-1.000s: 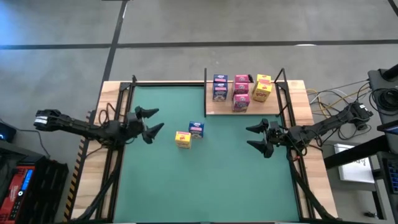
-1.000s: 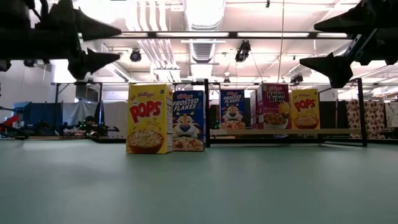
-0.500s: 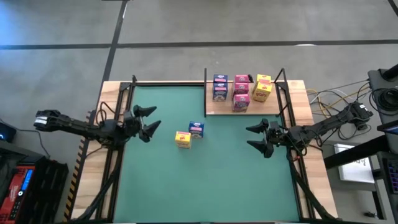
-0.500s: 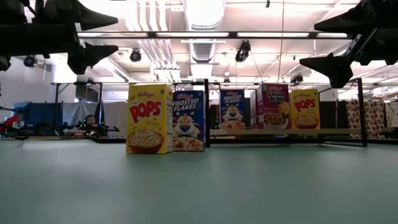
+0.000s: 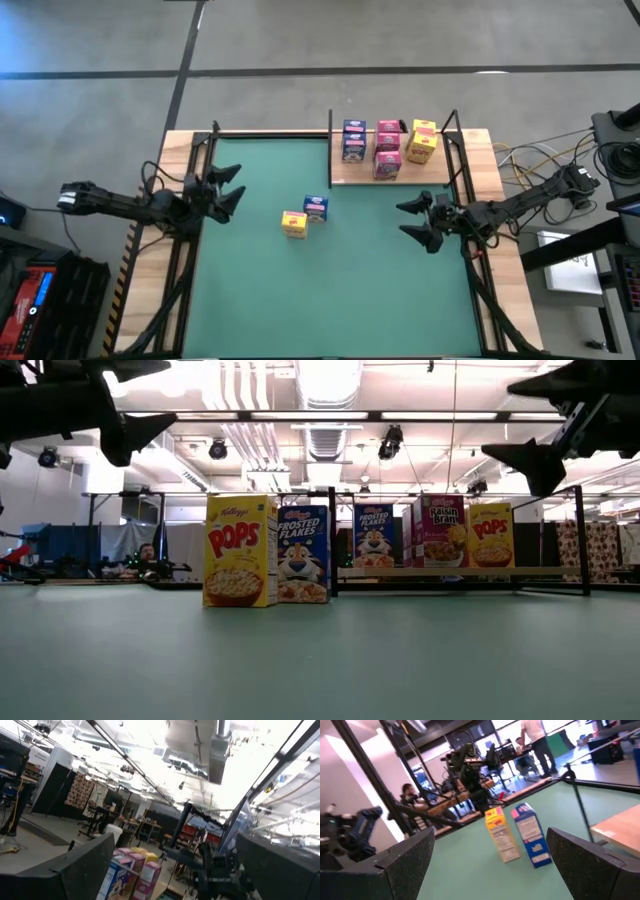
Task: Stack cereal on shelf
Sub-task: Put the blue cereal box onto the shelf
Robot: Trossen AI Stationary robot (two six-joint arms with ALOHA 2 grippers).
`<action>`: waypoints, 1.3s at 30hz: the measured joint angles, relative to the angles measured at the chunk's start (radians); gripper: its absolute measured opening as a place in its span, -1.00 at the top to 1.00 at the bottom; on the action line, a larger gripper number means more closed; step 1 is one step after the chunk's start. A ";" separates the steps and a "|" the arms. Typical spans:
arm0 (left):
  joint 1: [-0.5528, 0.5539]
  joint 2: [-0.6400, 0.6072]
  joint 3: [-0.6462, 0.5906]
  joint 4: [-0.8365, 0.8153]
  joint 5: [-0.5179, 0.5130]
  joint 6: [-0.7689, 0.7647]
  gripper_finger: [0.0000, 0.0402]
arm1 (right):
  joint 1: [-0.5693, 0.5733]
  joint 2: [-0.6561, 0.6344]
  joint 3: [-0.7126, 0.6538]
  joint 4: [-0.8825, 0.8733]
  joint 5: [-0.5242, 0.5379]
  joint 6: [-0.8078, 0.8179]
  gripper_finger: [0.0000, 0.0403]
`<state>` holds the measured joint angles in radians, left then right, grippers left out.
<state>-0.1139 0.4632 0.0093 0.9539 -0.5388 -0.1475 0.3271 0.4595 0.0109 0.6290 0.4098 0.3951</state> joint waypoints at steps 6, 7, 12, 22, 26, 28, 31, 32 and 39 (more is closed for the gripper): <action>0.000 -0.059 0.000 0.000 0.000 0.000 -0.99 | 0.000 0.000 0.001 0.093 -0.070 0.025 -0.85; 0.000 -0.069 0.000 0.000 0.000 0.000 -0.99 | 0.000 0.000 0.003 0.092 -0.070 0.024 -0.85; 0.000 -0.118 0.000 0.000 0.000 0.000 -0.99 | 0.000 0.000 0.063 -0.007 -0.019 0.068 -0.85; 0.000 -0.190 -0.001 -0.031 0.000 0.000 -0.99 | 0.000 0.036 0.316 -0.533 0.037 0.166 -0.85; 0.000 -0.195 -0.001 -0.141 0.000 0.000 -0.99 | 0.000 0.083 0.415 -0.682 0.039 0.225 -0.85; 0.000 -0.199 -0.001 -0.219 0.000 0.000 -0.99 | 0.000 0.108 0.459 -0.725 0.040 0.253 -0.85; 0.000 -0.215 -0.001 -0.342 0.000 0.000 -0.99 | 0.000 0.150 0.519 -0.766 0.064 0.302 -0.85; 0.000 -0.225 -0.001 -0.386 0.000 -0.001 -0.99 | 0.000 0.164 0.539 -0.790 0.084 0.326 -0.85; 0.000 -0.316 -0.001 -0.661 0.000 0.000 -0.99 | -0.001 0.282 0.707 -1.098 0.195 0.534 -0.85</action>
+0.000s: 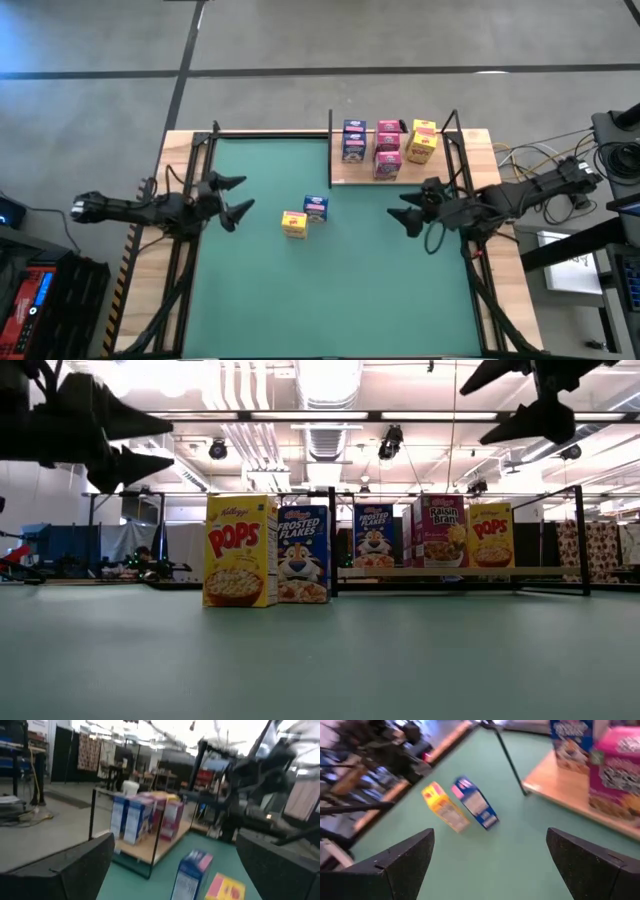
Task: Stack cereal on shelf
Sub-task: Put the blue cereal box onto the shelf
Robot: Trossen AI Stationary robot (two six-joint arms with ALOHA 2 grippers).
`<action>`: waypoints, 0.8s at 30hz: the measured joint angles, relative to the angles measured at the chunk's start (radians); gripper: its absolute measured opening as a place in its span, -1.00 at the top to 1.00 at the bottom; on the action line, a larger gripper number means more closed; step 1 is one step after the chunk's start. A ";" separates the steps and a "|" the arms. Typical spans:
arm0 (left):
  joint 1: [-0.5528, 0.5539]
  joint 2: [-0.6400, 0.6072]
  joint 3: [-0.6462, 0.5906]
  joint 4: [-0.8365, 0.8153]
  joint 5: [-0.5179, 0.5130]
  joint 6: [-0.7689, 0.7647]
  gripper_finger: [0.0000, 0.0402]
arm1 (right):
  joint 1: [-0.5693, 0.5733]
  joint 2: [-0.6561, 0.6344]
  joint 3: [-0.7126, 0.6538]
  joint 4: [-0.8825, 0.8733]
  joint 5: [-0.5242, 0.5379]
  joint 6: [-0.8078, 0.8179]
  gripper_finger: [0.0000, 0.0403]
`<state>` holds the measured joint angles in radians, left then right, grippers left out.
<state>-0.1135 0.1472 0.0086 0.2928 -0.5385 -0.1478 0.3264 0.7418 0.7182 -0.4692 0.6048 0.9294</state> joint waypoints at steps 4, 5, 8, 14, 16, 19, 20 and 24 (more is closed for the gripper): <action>0.000 -0.042 0.000 -0.099 0.000 0.000 -0.99 | 0.000 0.074 0.093 -0.171 -0.001 0.157 -0.85; 0.000 -0.050 0.000 -0.114 0.000 0.000 -0.99 | 0.000 0.091 0.114 -0.207 -0.001 0.191 -0.85; 0.000 -0.069 0.000 -0.151 0.000 0.000 -0.99 | 0.000 0.148 0.180 -0.307 -0.001 0.287 -0.85; 0.000 -0.076 0.000 -0.162 0.000 0.000 -0.99 | 0.000 0.267 0.325 -0.479 -0.003 0.453 -0.85; 0.000 -0.071 0.000 -0.161 0.000 0.000 -0.99 | 0.000 0.308 0.371 -0.522 -0.003 0.496 -0.85; 0.000 -0.063 0.000 -0.161 0.000 0.000 -0.99 | 0.000 0.370 0.431 -0.556 -0.003 0.539 -0.85; 0.000 -0.060 0.000 -0.162 0.000 0.000 -0.99 | 0.000 0.390 0.447 -0.558 -0.003 0.547 -0.85; 0.000 -0.051 0.000 -0.161 0.000 0.000 -0.99 | 0.000 0.473 0.502 -0.559 -0.003 0.592 -0.85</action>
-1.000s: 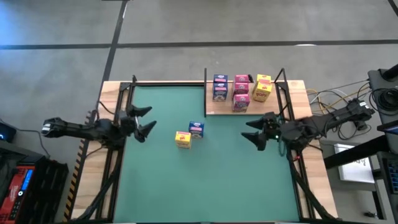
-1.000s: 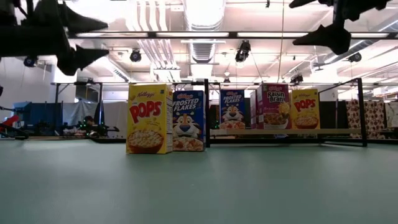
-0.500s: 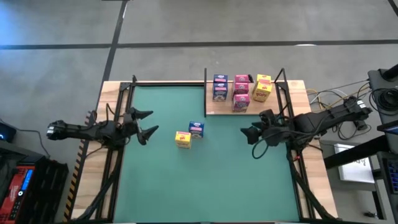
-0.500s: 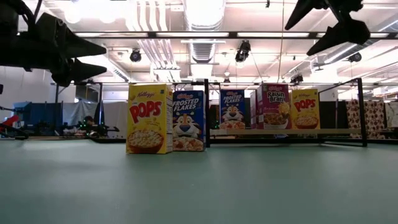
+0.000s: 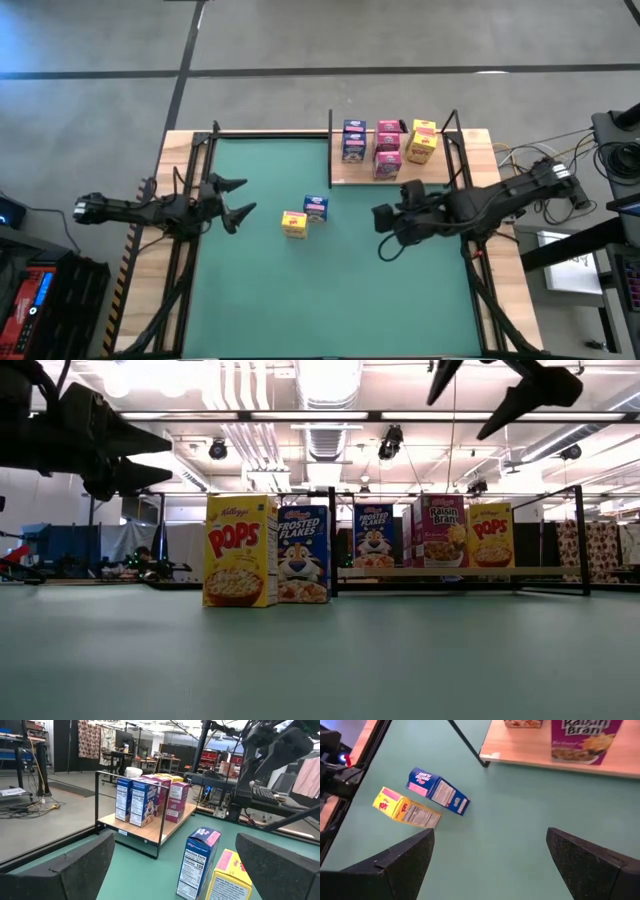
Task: Stack cereal on shelf
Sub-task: Put the blue cereal box onto the shelf
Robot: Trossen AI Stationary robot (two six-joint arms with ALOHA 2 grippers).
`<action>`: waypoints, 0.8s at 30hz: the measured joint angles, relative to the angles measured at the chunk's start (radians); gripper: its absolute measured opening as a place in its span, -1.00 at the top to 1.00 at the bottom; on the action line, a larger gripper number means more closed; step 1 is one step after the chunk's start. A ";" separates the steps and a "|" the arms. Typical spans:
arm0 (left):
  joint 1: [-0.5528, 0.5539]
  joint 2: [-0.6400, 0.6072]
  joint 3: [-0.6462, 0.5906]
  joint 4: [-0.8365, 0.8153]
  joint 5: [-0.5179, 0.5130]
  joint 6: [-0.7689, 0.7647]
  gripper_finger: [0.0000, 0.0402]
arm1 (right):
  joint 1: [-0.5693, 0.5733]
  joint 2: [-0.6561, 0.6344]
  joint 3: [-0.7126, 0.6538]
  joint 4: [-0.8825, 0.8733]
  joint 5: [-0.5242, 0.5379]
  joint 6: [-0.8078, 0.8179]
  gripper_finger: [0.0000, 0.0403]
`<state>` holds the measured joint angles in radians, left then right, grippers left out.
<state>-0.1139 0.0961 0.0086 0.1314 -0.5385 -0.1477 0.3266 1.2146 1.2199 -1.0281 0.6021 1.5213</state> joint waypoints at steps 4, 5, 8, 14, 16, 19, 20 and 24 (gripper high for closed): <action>0.000 0.013 0.005 -0.008 0.000 0.000 -0.99 | 0.000 0.084 0.052 -0.018 -0.001 0.063 -0.85; 0.000 0.016 0.007 -0.008 0.000 0.000 -0.99 | 0.000 0.102 0.066 -0.044 0.000 0.098 -0.85; 0.000 0.019 0.012 -0.002 0.000 0.000 -0.99 | 0.000 0.147 0.111 -0.127 0.001 0.150 -0.85; 0.000 0.027 0.013 -0.006 0.000 0.000 -0.99 | 0.000 0.236 0.186 -0.142 0.018 0.194 -0.85; 0.000 0.027 0.013 -0.006 0.000 0.000 -0.99 | 0.000 0.265 0.212 -0.141 0.028 0.224 -0.85; 0.000 0.028 0.013 -0.006 0.000 0.000 -0.99 | 0.000 0.314 0.264 -0.141 0.028 0.283 -0.85; 0.000 0.027 0.014 -0.006 0.000 0.000 -0.99 | 0.000 0.327 0.278 -0.144 0.028 0.297 -0.85; 0.000 0.028 0.015 -0.006 0.000 0.000 -0.99 | 0.000 0.365 0.310 -0.152 0.028 0.280 -0.85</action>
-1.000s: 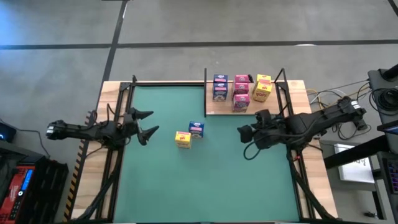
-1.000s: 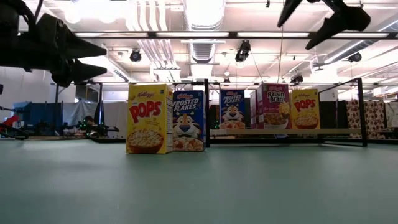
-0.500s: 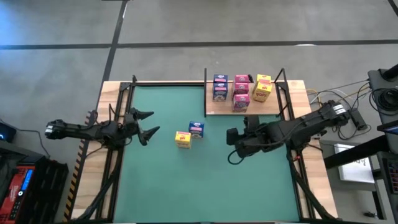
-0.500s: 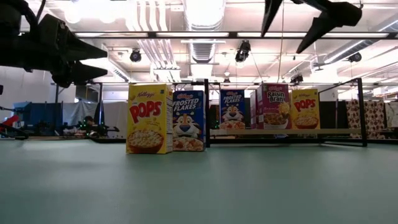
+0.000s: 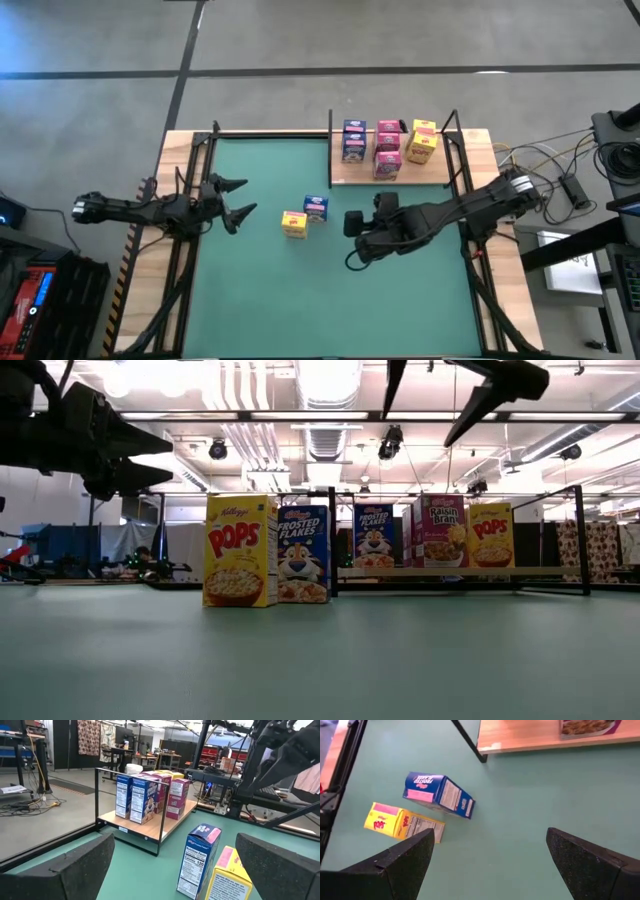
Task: Stack cereal on shelf
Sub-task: Put the blue cereal box onto the shelf
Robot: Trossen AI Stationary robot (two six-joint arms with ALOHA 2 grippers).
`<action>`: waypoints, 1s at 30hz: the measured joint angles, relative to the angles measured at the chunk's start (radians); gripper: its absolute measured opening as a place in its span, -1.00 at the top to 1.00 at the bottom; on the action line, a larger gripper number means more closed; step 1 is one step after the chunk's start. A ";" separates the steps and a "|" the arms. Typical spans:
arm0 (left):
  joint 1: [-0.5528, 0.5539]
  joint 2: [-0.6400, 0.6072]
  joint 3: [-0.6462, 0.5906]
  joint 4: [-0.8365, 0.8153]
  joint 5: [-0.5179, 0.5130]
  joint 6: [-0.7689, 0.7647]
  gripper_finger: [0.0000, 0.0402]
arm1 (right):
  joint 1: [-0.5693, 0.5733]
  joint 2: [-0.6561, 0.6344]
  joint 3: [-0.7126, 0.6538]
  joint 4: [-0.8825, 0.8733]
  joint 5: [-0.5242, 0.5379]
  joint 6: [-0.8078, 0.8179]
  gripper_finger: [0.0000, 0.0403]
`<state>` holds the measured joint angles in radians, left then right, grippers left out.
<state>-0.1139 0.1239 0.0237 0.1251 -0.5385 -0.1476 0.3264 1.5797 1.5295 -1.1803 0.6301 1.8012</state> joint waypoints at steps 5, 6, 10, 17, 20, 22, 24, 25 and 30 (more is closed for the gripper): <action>0.000 0.003 0.001 0.002 0.000 0.000 -0.99 | -0.029 0.049 0.026 0.017 0.006 0.004 -0.85; 0.000 0.003 0.001 0.001 0.000 0.000 -0.99 | -0.042 0.064 0.039 0.027 0.013 0.000 -0.85; 0.000 0.006 0.002 0.001 0.000 0.000 -0.99 | -0.108 0.136 0.114 0.036 -0.044 -0.017 -0.85; 0.000 0.011 0.002 0.001 0.000 0.000 -0.99 | -0.262 0.294 0.311 -0.049 -0.320 -0.127 -0.85; 0.000 0.012 0.002 0.002 0.000 0.000 -0.99 | -0.307 0.362 0.400 -0.075 -0.403 -0.177 -0.85; 0.000 0.013 0.002 -0.001 0.000 0.000 -0.99 | -0.328 0.408 0.464 -0.078 -0.457 -0.209 -0.85; 0.000 0.013 0.002 0.000 0.000 0.000 -0.99 | -0.343 0.453 0.527 -0.088 -0.495 -0.232 -0.85; 0.000 0.013 0.002 -0.001 0.000 0.000 -0.99 | -0.348 0.475 0.557 -0.100 -0.505 -0.243 -0.85; 0.000 0.015 0.002 0.000 0.000 0.000 -0.99 | -0.350 0.567 0.701 -0.143 -0.508 -0.250 -0.85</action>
<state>-0.1139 0.1387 0.0257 0.1253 -0.5385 -0.1478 -0.0235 2.1472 2.2305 -1.3230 0.1223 1.5512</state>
